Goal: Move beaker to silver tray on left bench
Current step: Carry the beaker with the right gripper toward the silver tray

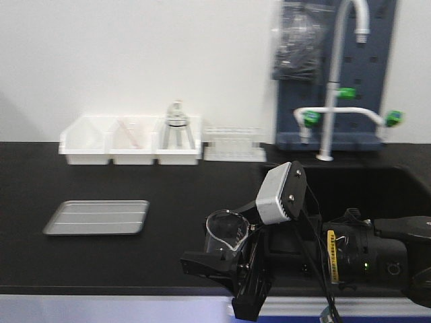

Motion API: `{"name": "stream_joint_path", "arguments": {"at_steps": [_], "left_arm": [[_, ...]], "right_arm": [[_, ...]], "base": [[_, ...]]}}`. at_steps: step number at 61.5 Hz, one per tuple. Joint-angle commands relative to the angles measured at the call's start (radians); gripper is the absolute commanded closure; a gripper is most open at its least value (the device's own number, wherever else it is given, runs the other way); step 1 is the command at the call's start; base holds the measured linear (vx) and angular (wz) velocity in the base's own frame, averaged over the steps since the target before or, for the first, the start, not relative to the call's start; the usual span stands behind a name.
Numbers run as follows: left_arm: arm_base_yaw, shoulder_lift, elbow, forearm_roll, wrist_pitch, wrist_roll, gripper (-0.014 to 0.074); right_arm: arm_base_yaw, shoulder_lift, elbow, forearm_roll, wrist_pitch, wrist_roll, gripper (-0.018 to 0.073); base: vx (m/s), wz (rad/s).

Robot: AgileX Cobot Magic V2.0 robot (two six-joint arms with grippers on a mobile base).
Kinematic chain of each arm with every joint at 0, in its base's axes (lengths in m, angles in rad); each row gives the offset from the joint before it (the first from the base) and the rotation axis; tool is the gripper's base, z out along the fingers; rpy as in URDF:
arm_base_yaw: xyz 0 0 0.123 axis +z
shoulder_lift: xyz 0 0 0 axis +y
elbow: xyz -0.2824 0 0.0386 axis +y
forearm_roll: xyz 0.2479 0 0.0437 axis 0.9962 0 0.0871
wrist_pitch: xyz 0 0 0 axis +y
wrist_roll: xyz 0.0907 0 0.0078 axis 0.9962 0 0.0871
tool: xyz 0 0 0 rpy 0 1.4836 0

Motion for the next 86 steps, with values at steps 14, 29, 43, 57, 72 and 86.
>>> {"name": "stream_joint_path", "arguments": {"at_steps": [14,29,43,57,72,86], "left_arm": [[-0.005,-0.008,0.018,-0.005,-0.084,0.000,0.0595],[-0.005,-0.008,0.018,-0.005,-0.084,0.000,0.0595],[-0.005,-0.008,0.018,-0.005,-0.084,0.000,0.0595],[-0.005,-0.008,0.018,-0.005,-0.084,0.000,0.0595],[-0.005,-0.008,0.018,-0.005,-0.084,0.000,0.0595],[-0.005,-0.008,0.018,-0.005,-0.084,0.000,0.0595]], "right_arm": [[-0.003,-0.034,-0.030,0.055,-0.019,-0.003,0.0571],[-0.003,-0.034,-0.030,0.055,-0.019,-0.003,0.0571],[-0.003,-0.034,-0.030,0.055,-0.019,-0.003,0.0571],[-0.003,-0.034,-0.030,0.055,-0.019,-0.003,0.0571],[-0.003,-0.034,-0.030,0.055,-0.018,-0.003,0.0571],[-0.003,-0.034,-0.030,0.055,-0.016,-0.003,0.0571]], "base": [[0.23,0.61],[0.26,0.43],[0.30,0.21],[0.30,0.06],[0.25,-0.02],[0.16,-0.11]]}}
